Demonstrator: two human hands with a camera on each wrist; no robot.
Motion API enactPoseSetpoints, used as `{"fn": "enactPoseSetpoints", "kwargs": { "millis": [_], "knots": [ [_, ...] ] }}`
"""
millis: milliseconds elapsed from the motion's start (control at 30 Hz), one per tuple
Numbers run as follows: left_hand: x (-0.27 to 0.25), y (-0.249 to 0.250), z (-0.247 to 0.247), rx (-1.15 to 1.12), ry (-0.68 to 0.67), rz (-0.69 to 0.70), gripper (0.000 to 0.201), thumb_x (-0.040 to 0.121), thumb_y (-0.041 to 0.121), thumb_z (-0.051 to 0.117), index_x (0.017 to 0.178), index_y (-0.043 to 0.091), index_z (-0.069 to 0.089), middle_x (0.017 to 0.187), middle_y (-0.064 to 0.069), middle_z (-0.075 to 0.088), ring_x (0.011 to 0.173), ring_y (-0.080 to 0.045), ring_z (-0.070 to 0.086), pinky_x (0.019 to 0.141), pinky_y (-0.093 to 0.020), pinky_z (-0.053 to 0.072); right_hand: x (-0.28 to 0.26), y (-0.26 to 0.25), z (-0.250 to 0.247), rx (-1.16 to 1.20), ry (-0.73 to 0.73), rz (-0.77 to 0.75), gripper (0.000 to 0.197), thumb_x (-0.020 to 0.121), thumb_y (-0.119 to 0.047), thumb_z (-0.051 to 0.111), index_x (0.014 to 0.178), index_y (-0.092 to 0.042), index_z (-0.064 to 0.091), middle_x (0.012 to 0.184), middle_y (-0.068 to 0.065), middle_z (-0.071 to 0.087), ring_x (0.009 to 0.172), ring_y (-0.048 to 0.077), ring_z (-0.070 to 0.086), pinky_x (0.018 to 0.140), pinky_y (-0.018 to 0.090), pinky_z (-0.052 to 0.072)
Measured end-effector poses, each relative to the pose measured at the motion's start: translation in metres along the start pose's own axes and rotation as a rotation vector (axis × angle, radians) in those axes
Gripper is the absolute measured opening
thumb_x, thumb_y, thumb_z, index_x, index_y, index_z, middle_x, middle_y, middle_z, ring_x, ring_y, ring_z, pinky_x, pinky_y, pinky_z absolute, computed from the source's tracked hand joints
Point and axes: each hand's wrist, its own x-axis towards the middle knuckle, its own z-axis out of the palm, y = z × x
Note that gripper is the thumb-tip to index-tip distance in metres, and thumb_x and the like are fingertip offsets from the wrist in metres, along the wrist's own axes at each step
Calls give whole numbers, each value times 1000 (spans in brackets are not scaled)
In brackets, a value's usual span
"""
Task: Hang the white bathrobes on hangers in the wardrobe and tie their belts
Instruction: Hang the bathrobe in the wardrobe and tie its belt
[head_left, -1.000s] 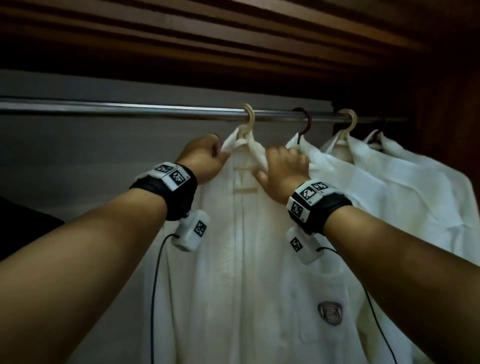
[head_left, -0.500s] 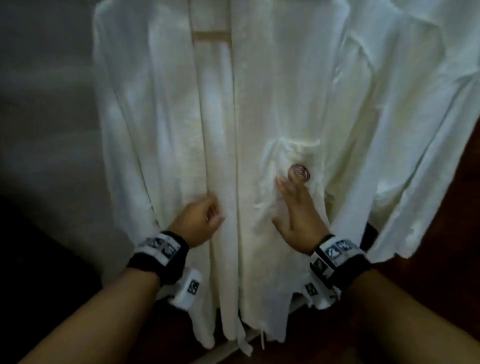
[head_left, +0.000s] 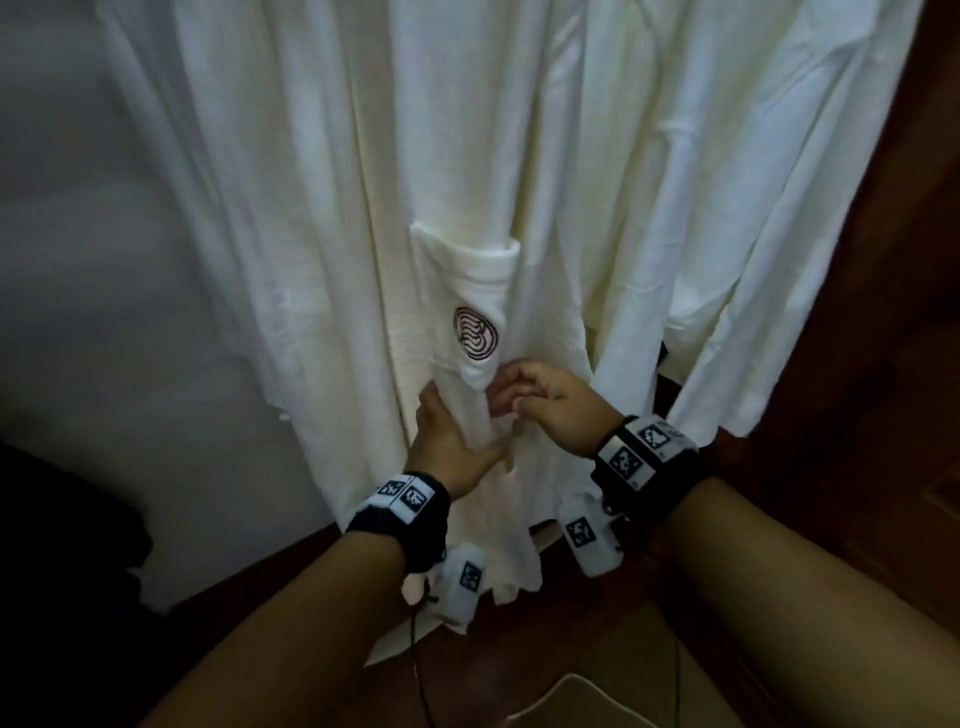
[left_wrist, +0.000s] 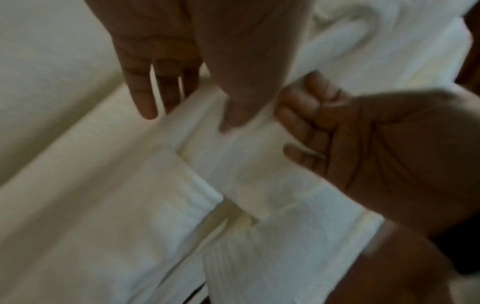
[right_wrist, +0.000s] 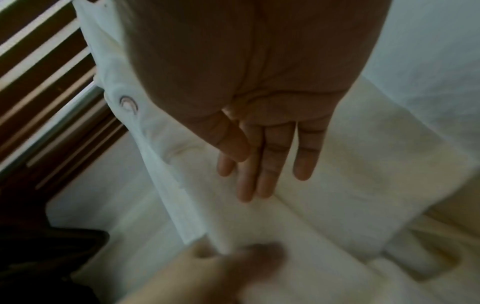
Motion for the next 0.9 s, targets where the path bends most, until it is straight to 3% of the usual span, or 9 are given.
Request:
{"fn": "enactPoseSetpoints", "kwargs": {
  "millis": [67, 133, 200, 300, 467, 633, 733, 800, 900],
  "knots": [
    [2, 1, -3, -14, 63, -41, 62, 84, 27, 66, 137, 13, 38, 127, -12, 58, 114, -30, 57, 83, -26, 43, 6, 5, -2, -156, 96, 43, 27, 88, 10, 45, 102, -5, 62, 95, 11, 67, 89, 18, 66, 76, 20, 51],
    [0, -4, -11, -3, 48, -69, 43, 91, 19, 53, 134, 14, 51, 128, -12, 60, 115, -31, 57, 84, -24, 39, 14, 21, -3, -421, 206, 99, 24, 90, -3, 51, 110, -10, 61, 98, 9, 65, 93, 23, 64, 73, 18, 49],
    [-3, -15, -20, -34, 21, -77, 39, 93, 19, 50, 132, 17, 54, 128, -11, 61, 116, -30, 56, 86, -26, 39, 22, 36, 2, -620, 185, 176, 36, 89, -13, 58, 124, -10, 53, 106, 8, 63, 98, 24, 62, 80, 21, 48],
    [-10, -27, -34, -30, 4, -61, 36, 95, 20, 49, 130, 17, 58, 126, -9, 63, 117, -29, 56, 90, -28, 41, 34, 55, 20, -617, 81, 254, 54, 88, -26, 65, 135, -12, 43, 122, 10, 59, 112, 28, 58, 99, 32, 44],
    [-25, -38, -53, 10, 40, -92, 27, 92, 15, 49, 114, 13, 66, 115, -12, 67, 107, -29, 59, 85, -29, 41, 49, 72, 55, -544, -80, 369, 68, 88, -41, 68, 143, -13, 39, 138, 11, 53, 124, 25, 53, 103, 29, 39],
    [-45, -43, -75, -23, 76, -168, 35, 84, 25, 46, 106, 6, 67, 110, -19, 67, 104, -34, 61, 87, -38, 49, 61, 75, 87, -403, -125, 362, 90, 78, -58, 63, 150, -18, 29, 152, 4, 38, 137, 26, 40, 111, 38, 35],
    [-54, -51, -83, -50, 118, -180, 21, 92, 9, 51, 108, 15, 64, 113, -13, 66, 110, -31, 60, 88, -34, 46, 66, 86, 106, -410, -228, 364, 60, 91, -51, 53, 141, -18, 48, 141, 5, 51, 131, 23, 46, 106, 33, 36],
    [-61, -54, -85, -144, 114, -146, 30, 91, 11, 59, 119, 22, 57, 118, 1, 63, 114, -20, 59, 85, -26, 46, 60, 90, 114, -453, -251, 338, 44, 97, -47, 48, 130, -18, 55, 132, 5, 55, 124, 22, 49, 98, 30, 36],
    [-68, -49, -87, -232, 110, -8, 73, 84, 24, 75, 139, 36, 28, 128, 29, 46, 111, 18, 46, 84, -4, 40, 45, 85, 119, -445, -259, 362, 36, 103, -31, 41, 130, -11, 54, 132, 13, 55, 126, 29, 49, 97, 30, 36]
  ]
}}
